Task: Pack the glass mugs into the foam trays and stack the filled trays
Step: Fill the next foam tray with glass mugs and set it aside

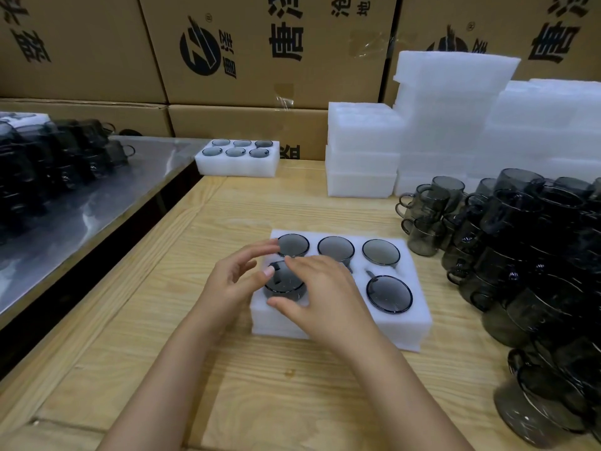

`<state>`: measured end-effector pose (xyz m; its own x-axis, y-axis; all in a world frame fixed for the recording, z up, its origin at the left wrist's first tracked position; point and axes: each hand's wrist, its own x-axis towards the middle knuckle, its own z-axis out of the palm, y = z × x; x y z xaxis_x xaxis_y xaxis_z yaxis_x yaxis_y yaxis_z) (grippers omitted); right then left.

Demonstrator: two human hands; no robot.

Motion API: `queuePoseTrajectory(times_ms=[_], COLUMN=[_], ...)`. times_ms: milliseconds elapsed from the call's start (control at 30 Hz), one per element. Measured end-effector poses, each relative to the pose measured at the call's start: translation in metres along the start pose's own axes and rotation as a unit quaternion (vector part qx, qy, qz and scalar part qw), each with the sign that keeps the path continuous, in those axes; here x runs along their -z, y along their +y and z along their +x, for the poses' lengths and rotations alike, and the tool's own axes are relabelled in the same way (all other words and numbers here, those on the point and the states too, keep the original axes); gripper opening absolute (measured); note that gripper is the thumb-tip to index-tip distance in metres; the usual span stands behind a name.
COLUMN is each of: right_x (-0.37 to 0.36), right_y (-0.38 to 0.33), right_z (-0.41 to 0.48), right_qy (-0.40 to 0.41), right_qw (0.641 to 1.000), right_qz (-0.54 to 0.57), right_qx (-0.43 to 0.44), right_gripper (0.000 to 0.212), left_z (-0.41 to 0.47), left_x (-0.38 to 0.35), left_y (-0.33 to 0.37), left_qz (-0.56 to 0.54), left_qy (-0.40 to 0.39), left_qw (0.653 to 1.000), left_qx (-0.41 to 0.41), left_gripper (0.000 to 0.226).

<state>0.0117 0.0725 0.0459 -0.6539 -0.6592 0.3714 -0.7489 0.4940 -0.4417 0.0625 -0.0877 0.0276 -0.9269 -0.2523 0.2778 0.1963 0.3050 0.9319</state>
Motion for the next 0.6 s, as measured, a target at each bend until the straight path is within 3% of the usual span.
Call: queuePoseTrajectory(times_ms=[200, 300, 433, 533, 600], right_x=[-0.013, -0.015, -0.016, -0.015, -0.012], right_y=[-0.011, -0.012, -0.014, -0.015, -0.011], right_z=[-0.009, -0.013, -0.011, -0.012, -0.016], right_qy=[-0.073, -0.095, -0.107, -0.119, -0.114], right_qw=[0.984, 0.97, 0.962, 0.963, 0.97], right_qz=[-0.147, -0.209, -0.243, -0.236, -0.21], right_qx=[0.066, 0.076, 0.068, 0.055, 0.048], right_gripper=[0.087, 0.091, 0.092, 0.089, 0.087], left_z=[0.001, 0.002, 0.004, 0.0, -0.003], left_x=[-0.019, -0.022, -0.021, -0.029, -0.029], left_y=[-0.002, -0.007, -0.007, -0.006, -0.003], left_qz=[-0.031, -0.013, -0.012, -0.005, 0.127], left_qy=[0.015, -0.025, -0.023, 0.04, 0.117], left_qw=[0.999, 0.999, 1.0, 0.999, 0.984], left_qx=[0.02, 0.024, 0.015, 0.014, -0.044], left_gripper=[0.04, 0.047, 0.05, 0.048, 0.037])
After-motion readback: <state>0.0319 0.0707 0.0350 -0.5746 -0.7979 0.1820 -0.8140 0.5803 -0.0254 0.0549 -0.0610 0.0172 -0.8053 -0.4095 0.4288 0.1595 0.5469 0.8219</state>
